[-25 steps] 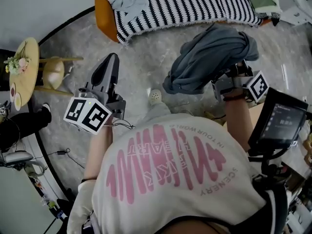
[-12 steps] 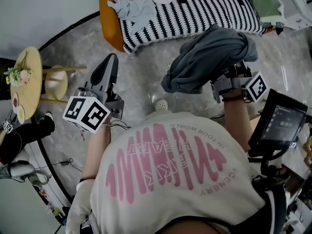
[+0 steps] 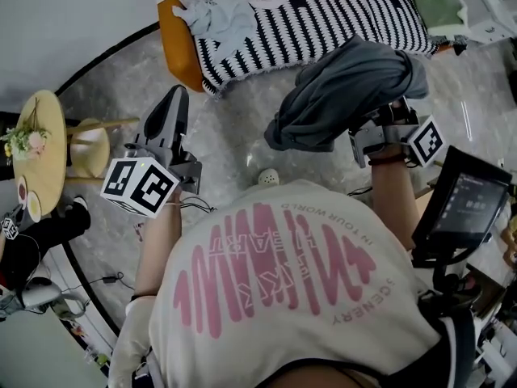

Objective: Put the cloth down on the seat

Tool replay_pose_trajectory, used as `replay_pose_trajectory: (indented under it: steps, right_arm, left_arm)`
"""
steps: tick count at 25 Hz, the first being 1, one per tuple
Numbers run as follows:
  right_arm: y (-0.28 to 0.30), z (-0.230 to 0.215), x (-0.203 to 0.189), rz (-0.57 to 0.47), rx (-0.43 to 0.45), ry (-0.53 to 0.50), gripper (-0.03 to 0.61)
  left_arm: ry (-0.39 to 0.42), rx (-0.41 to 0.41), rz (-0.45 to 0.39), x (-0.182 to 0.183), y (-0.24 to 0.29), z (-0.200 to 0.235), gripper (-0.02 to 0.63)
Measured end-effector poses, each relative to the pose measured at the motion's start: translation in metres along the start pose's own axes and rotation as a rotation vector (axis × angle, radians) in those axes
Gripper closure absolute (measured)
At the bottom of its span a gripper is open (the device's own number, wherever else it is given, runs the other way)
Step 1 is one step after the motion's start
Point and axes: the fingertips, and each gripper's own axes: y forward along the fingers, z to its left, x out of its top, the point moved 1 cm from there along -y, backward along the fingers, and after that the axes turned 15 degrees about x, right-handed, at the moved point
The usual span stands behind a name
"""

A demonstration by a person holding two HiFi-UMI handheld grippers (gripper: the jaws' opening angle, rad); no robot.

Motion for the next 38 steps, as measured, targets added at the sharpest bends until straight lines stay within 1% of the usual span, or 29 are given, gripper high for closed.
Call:
replay_pose_trajectory:
  steps: [9, 14, 19, 26, 31, 38]
  right_arm:
    - [0.001, -0.002, -0.003, 0.018, -0.018, 0.000, 0.466]
    - [0.008, 0.000, -0.005, 0.039, 0.009, 0.006, 0.466]
    - [0.012, 0.003, -0.004, 0.047, 0.024, 0.000, 0.466]
    - [0.013, 0.009, 0.000, 0.031, 0.100, 0.002, 0.466]
    - [0.022, -0.004, 0.013, 0.025, 0.118, 0.019, 0.466]
    - [0.044, -0.020, 0.031, 0.039, 0.118, 0.036, 0.466]
  left_arm:
    - [-0.015, -0.012, 0.010, -0.010, 0.001, 0.000, 0.606]
    - [-0.011, -0.012, -0.004, -0.010, -0.003, 0.000, 0.606]
    - [-0.019, 0.027, -0.016, -0.010, -0.001, 0.007, 0.606]
    - [-0.014, 0.001, -0.031, -0.009, 0.003, 0.004, 0.606]
    - [0.000, 0.008, -0.038, -0.003, 0.022, -0.002, 0.606]
    - [-0.015, 0.003, -0.048, 0.013, 0.052, -0.009, 0.606]
